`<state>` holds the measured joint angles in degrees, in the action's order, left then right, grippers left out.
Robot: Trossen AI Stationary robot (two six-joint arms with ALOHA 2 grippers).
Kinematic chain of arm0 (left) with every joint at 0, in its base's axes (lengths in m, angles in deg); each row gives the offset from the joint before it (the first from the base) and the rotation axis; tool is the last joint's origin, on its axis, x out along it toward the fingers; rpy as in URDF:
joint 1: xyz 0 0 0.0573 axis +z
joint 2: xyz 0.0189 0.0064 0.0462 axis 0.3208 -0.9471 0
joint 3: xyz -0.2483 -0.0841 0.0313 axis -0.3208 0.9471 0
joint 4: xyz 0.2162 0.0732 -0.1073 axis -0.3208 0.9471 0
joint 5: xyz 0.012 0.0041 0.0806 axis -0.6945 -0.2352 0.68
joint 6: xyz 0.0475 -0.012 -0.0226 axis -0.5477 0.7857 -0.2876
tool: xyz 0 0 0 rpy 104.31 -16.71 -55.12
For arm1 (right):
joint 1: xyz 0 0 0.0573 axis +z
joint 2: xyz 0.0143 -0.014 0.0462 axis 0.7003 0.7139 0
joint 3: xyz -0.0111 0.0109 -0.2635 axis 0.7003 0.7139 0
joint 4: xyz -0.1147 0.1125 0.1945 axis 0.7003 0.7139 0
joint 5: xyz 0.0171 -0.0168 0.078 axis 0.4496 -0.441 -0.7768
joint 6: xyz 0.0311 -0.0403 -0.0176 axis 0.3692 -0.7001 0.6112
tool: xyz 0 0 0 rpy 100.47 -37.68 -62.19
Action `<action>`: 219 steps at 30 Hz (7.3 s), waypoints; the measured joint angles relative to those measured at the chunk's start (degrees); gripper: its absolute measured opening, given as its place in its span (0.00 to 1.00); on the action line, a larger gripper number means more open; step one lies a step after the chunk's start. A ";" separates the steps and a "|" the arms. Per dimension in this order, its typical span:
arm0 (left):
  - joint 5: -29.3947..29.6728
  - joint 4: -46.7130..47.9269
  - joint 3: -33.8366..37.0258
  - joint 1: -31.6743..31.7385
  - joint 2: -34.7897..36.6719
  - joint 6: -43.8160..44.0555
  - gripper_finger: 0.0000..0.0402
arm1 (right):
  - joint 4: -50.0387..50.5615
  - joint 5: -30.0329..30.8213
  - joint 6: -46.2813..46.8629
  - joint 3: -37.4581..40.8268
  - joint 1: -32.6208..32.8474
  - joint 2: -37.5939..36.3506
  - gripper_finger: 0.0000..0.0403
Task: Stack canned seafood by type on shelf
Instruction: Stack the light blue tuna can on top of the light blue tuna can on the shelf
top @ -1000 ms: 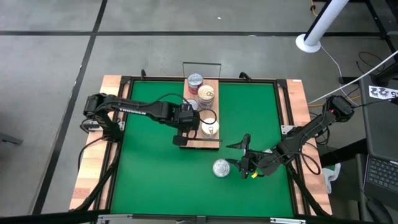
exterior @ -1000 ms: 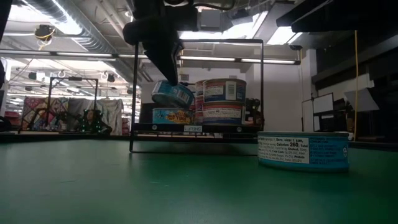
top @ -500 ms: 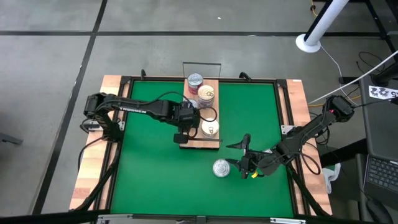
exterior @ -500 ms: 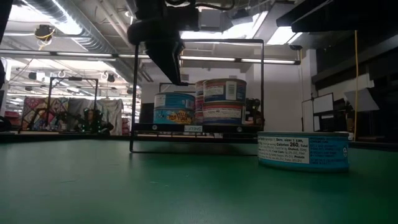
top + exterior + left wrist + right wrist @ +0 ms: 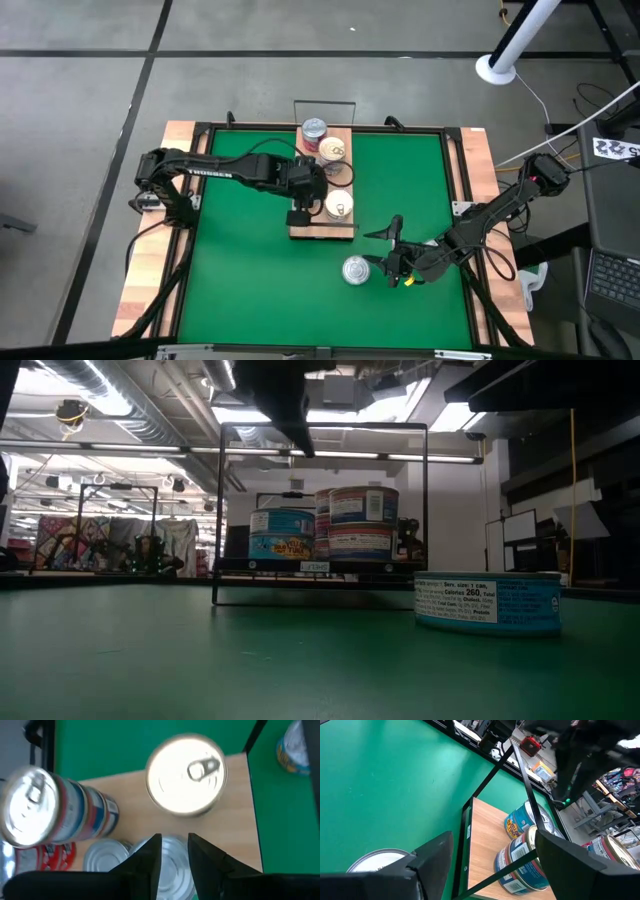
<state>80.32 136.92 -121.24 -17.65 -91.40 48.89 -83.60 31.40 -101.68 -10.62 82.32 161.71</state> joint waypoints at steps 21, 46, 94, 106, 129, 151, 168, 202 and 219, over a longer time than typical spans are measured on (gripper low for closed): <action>-0.13 2.26 -9.44 -9.00 0.35 3.71 0.22 | 1.00 -26.90 1.76 0.00 0.00 0.14 0.69; -0.18 -4.71 -8.91 -19.59 -0.93 7.96 0.22 | 4.08 -28.89 -3.37 0.00 -0.02 13.68 0.69; -0.18 -8.52 -8.26 -20.92 -6.72 7.43 0.22 | 7.87 -24.78 -4.52 -0.07 -0.02 16.65 0.08; -0.20 -10.61 -8.26 -21.76 -6.71 7.72 0.22 | 6.37 -25.46 0.50 -0.07 -0.02 16.65 0.00; 0.12 -14.11 -8.23 -22.47 -9.49 8.89 0.37 | 5.33 -25.54 11.10 -4.46 -0.89 16.79 0.00; 5.61 -13.68 -8.23 -24.81 -20.29 -1.73 0.57 | -0.97 -26.49 23.69 -4.52 -6.43 16.79 0.00; 9.32 -13.63 -8.23 -25.73 -21.38 -0.09 0.57 | -10.83 -24.27 31.69 -4.57 -6.43 16.74 0.00; 15.71 -10.68 -8.75 -28.02 -21.29 1.29 0.34 | -16.96 -25.59 31.37 -4.57 -6.38 15.39 0.26; 18.60 9.58 -28.86 -28.14 -21.20 -0.02 0.34 | 6.64 -30.03 26.76 -4.59 -6.38 -5.29 0.33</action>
<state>98.92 146.51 -150.10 -45.80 -112.60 48.87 -76.96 1.38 -74.92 -15.21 75.93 156.43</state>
